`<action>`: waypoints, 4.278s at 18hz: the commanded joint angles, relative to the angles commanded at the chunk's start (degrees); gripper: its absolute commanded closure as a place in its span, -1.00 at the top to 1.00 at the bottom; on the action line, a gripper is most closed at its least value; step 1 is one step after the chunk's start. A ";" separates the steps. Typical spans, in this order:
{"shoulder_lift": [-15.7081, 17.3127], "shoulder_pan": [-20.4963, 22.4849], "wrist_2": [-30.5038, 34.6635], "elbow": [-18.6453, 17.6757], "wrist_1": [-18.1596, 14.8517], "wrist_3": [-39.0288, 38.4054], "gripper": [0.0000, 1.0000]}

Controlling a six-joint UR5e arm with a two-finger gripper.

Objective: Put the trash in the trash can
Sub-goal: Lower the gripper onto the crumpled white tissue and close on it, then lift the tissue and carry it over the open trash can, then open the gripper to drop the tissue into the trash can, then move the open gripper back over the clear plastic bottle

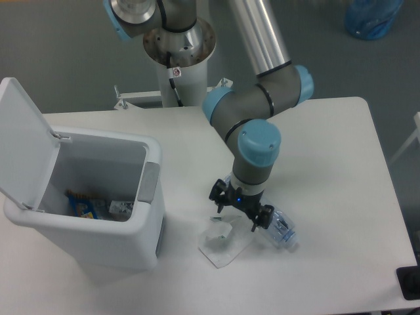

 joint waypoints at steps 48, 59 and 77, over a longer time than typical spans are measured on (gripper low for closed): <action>20.37 -2.54 -32.95 10.64 -0.44 -36.73 -1.00; 26.63 -10.19 -32.78 0.61 0.18 -36.31 -0.33; 19.09 -1.42 -32.43 12.56 -0.17 -38.24 1.00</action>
